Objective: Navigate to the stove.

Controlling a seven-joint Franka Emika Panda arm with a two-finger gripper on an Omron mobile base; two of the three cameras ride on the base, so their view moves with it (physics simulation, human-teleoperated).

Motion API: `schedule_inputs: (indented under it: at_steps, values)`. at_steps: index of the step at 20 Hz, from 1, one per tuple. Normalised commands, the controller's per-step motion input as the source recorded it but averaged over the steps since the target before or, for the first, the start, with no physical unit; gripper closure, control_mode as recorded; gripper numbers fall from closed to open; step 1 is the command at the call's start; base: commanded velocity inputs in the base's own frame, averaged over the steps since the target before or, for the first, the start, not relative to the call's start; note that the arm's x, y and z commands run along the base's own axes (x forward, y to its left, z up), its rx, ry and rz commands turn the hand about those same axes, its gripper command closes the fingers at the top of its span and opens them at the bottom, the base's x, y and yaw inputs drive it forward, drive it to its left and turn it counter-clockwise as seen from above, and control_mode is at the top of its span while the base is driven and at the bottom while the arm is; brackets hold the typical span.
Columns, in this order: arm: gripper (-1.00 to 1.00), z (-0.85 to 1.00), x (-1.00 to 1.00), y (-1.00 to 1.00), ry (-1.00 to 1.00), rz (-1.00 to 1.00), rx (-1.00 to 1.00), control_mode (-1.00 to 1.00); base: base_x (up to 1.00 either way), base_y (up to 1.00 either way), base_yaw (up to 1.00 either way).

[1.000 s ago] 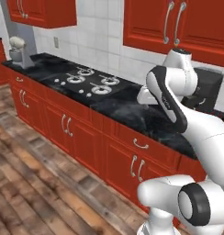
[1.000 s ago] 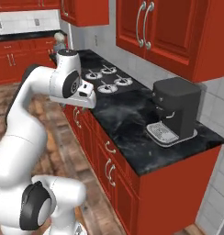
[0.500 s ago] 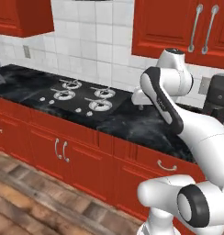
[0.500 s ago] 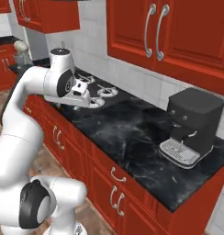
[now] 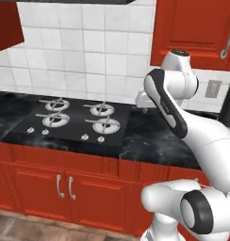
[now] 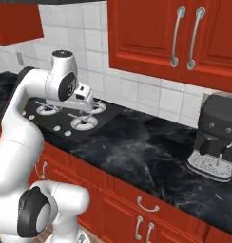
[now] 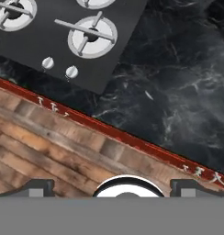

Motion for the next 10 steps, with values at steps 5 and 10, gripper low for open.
schedule_inputs:
  at_steps: [5, 10]
  values:
    - [-1.0, 0.0, 0.0, 0.0, 0.0, 0.0, 0.0, 1.0, 0.86, 1.0, -0.45]
    - [-1.0, 0.0, 0.0, 0.0, 0.0, 0.0, 0.0, 1.0, 0.65, 1.0, -0.41]
